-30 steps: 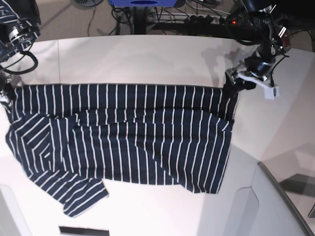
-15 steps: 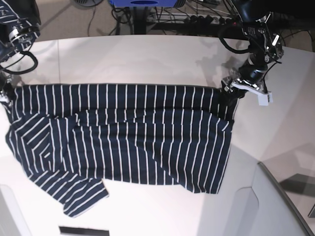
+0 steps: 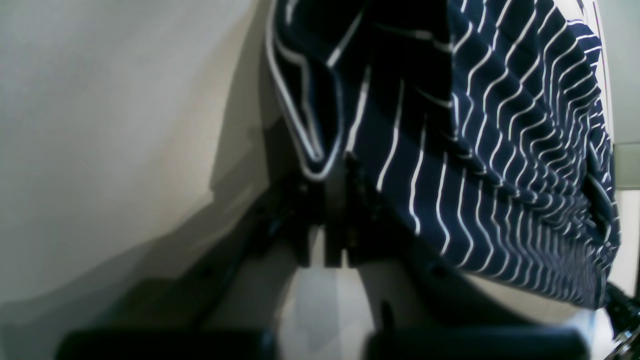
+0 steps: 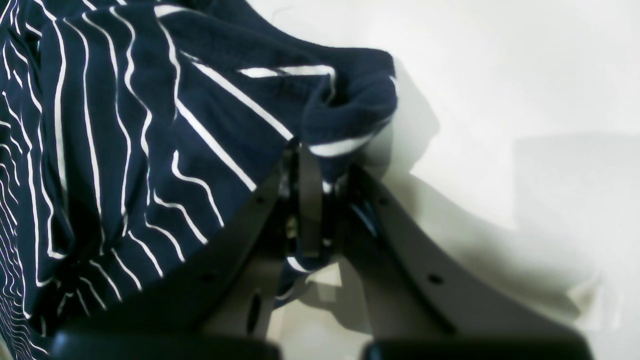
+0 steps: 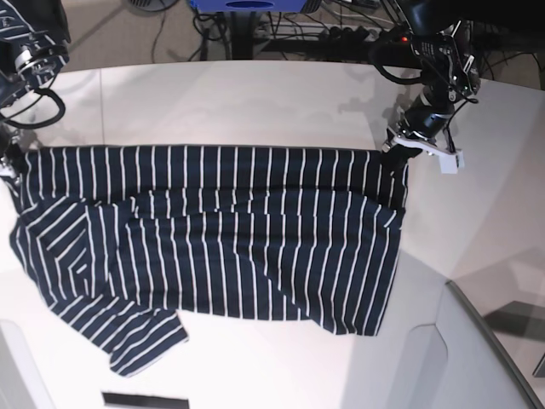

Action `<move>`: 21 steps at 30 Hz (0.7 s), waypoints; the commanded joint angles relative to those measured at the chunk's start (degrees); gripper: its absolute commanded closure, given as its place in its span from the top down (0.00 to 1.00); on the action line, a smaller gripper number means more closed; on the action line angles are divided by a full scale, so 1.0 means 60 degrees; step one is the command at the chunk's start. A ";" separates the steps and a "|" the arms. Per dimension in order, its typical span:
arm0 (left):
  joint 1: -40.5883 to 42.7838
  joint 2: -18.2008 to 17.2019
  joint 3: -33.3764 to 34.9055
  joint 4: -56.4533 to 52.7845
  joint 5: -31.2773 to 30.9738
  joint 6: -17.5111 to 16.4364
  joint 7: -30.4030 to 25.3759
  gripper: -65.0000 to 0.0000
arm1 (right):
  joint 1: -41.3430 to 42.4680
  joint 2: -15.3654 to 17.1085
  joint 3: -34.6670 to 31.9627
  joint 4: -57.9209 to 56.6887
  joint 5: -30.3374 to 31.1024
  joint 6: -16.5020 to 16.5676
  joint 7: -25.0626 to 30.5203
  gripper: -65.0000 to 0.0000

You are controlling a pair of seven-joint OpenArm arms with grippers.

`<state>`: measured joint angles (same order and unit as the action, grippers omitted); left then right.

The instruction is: Layout the t-shirt on the table in an organized manner, then fold the t-shirt properly

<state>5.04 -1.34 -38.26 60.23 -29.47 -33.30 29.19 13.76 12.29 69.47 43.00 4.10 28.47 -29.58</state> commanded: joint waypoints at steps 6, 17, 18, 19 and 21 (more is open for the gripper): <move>-0.0070 -0.0047 0.0084 0.0285 0.0290 0.0121 0.0314 0.00 | 0.0058 0.0010 -0.1007 0.0606 -0.0280 0.0068 -0.0776 0.00; -0.1023 -0.0604 -0.0019 0.2438 0.0290 0.0165 0.2043 0.00 | 0.1011 -0.0108 -0.1667 0.3228 -0.0280 0.0435 -0.2403 0.00; -0.1125 -0.0618 -0.0019 0.2585 0.0290 0.0165 0.2219 0.00 | 0.1099 -0.0108 -0.1667 0.3390 -0.0280 0.0435 -0.2520 0.00; -0.1213 -0.0618 -0.0019 0.2761 0.0290 0.0165 0.2380 0.00 | 0.1201 -0.0108 -0.1667 0.3565 -0.0280 0.0435 -0.2637 0.00; -0.1228 -0.0618 -0.0019 0.3112 0.0290 0.0165 0.2586 0.00 | 0.1348 -0.0108 -0.1667 0.3785 -0.0280 0.0435 -0.2842 0.00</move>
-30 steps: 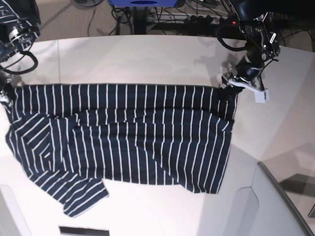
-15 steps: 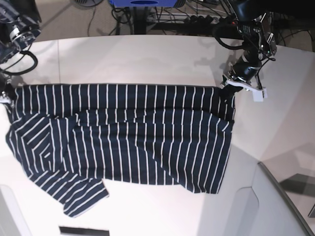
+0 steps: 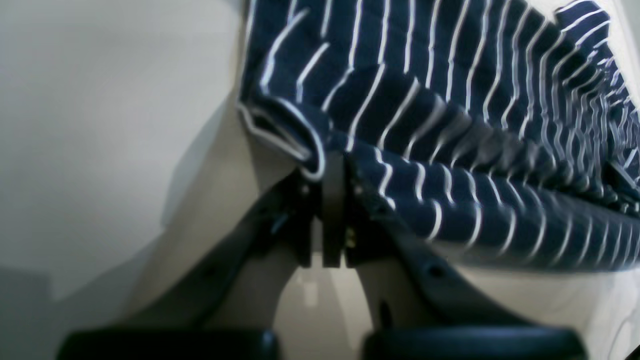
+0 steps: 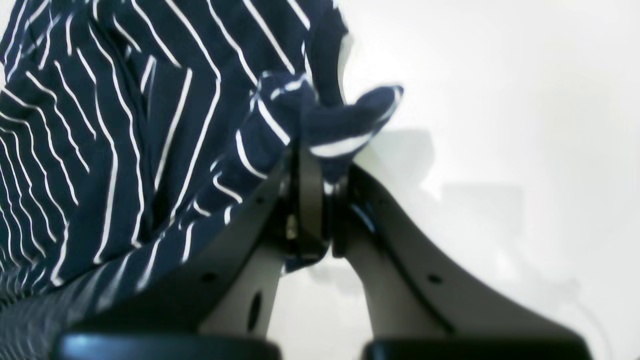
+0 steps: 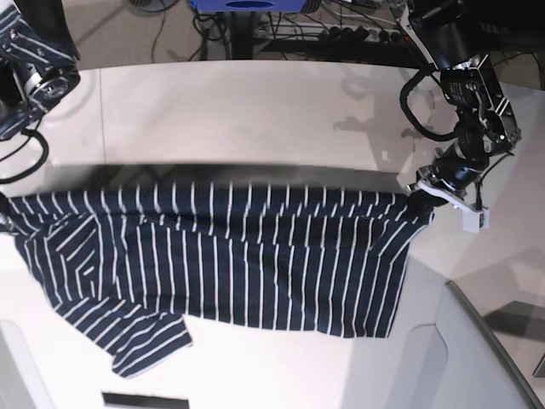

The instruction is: Layout the t-shirt on the table in an organized manner, then fold the t-shirt properly

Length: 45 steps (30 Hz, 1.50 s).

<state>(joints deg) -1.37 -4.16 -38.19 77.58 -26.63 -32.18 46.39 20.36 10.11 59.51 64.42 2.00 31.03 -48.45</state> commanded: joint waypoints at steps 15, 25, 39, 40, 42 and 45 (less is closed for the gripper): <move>0.1056 -0.0090 -0.0015 0.1260 -0.0199 -0.0021 -0.0281 0.00 | -0.0485 0.0154 0.0024 0.1563 0.0070 0.0580 -0.0739 0.00; -0.0117 -0.0105 -0.0015 0.1773 -0.0199 -0.0021 0.0510 0.00 | 0.0394 0.0286 -0.0005 0.1548 0.0040 0.0521 -0.0797 0.00; -0.0131 -0.0075 0.0058 0.1949 -0.0155 -0.0006 0.0935 0.00 | -0.0104 0.0476 -0.0401 0.1505 0.0055 0.0507 -0.0812 0.00; 0.0132 -0.0075 0.0058 0.1964 -0.0155 -0.0006 0.0920 0.00 | -0.0265 0.0359 -0.0386 0.1490 0.0055 0.0507 -0.0783 0.00; 0.0572 -0.0075 0.0058 0.1993 -0.0169 -0.0006 0.0905 0.00 | -0.0573 0.0227 -0.0372 0.1505 0.0055 0.0507 -0.0768 0.00; 0.1231 -0.0075 0.0073 0.1920 -0.0125 -0.0006 0.0876 0.00 | -0.1115 0.0095 -0.0357 0.1490 0.0070 0.0521 -0.0739 0.00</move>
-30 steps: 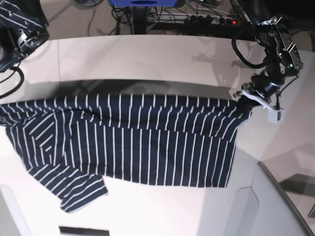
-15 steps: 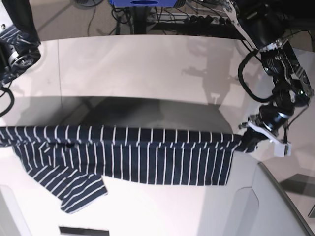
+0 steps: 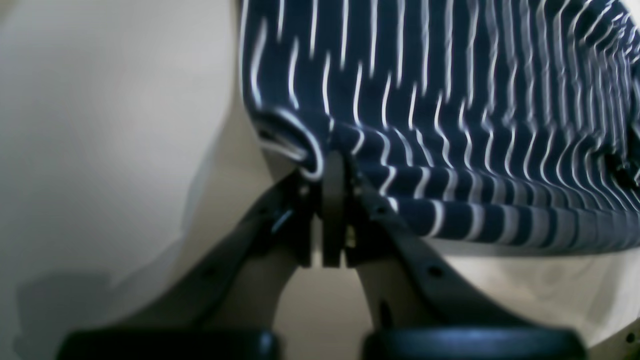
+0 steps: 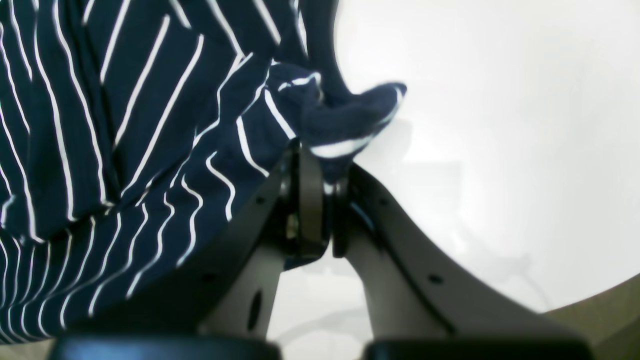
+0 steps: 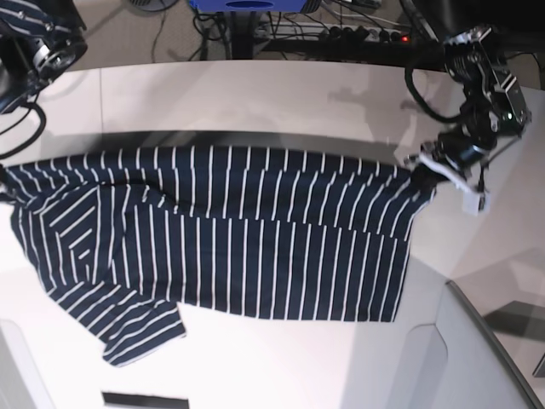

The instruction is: Layout the t-shirt on the table in an organized manner, then fold the t-shirt properly

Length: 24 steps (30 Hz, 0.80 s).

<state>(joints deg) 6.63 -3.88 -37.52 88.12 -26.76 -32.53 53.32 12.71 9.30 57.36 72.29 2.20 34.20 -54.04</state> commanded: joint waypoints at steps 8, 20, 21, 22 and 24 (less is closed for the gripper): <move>0.0821 -0.0123 -0.0084 0.0149 -0.0074 0.0052 -0.0367 0.00 | -0.0646 -0.0092 0.0000 0.0164 0.0037 -0.0007 0.0501 0.00; -0.0454 -0.0196 -0.0128 0.0618 -0.0060 0.0052 0.0249 0.00 | 0.0512 0.0347 -0.0015 0.0222 0.0008 -0.0007 0.0252 0.00; -0.0307 -0.0181 -0.0099 0.0486 -0.0045 0.0052 0.0249 0.00 | 0.0219 0.0318 -0.0015 0.0208 0.0022 -0.0007 0.0252 0.00; -0.0204 -0.0181 -0.0084 0.0354 0.0043 0.0052 0.0249 0.00 | -0.0001 0.0289 -0.0015 0.0222 0.0037 0.0008 0.0267 0.00; -0.0117 -0.0152 -0.0113 0.0120 0.0204 0.0052 0.0234 0.00 | -0.0206 0.0142 -0.0015 0.0193 0.0037 0.0008 0.0282 0.00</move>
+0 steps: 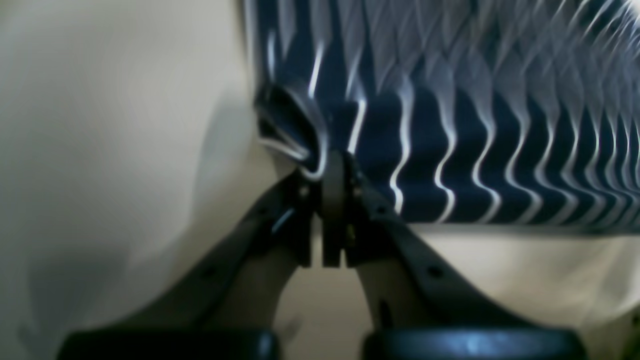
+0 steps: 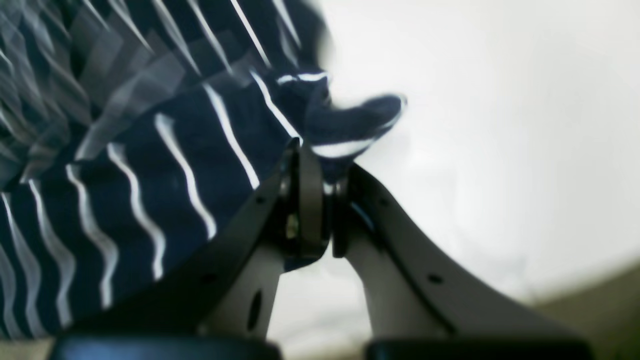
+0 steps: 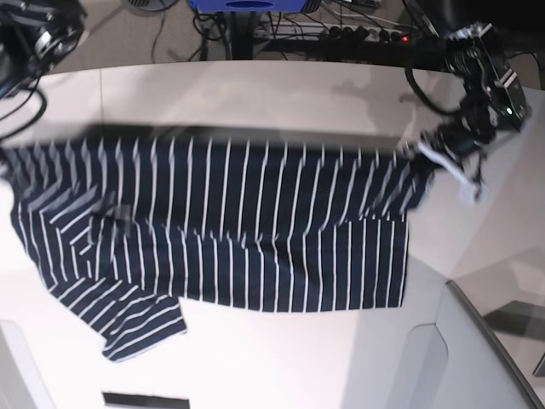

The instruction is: Layout the t-shirt on the table in an organized manner, then fold the t-shirt properly

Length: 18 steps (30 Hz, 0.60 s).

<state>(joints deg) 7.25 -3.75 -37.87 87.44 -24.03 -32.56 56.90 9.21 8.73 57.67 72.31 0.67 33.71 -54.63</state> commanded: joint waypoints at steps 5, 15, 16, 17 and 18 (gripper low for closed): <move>0.0206 -0.0203 0.0018 0.0145 -0.0178 0.0056 -0.0876 0.00 | 0.0040 0.0120 -0.0066 0.0131 0.0292 0.0103 0.0658 0.00; 0.0734 -0.0218 -0.0055 -0.0500 -0.0178 0.0056 -0.1023 0.00 | -0.0371 0.0120 -0.0051 -0.0221 0.0292 0.0103 0.0688 0.00; 0.0763 -0.0218 -0.0011 -0.0500 -0.0178 0.0056 -0.1169 0.00 | -0.0444 0.0120 -0.0051 -0.0235 0.0292 0.0103 0.0702 0.00; 0.0866 -0.0218 0.0018 -0.0485 -0.0178 0.0056 -0.1330 0.00 | -0.0517 0.0120 -0.0051 -0.0235 0.0292 0.0103 0.0717 0.00; 0.0983 -0.0218 0.0033 -0.0515 -0.0178 0.0056 -0.1477 0.00 | -0.0590 0.0120 -0.0051 -0.0235 0.0292 0.0103 0.0863 0.00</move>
<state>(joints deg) 13.08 -4.32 -37.47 83.70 -24.45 -31.97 48.77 5.08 8.21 57.25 70.11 2.07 34.15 -50.65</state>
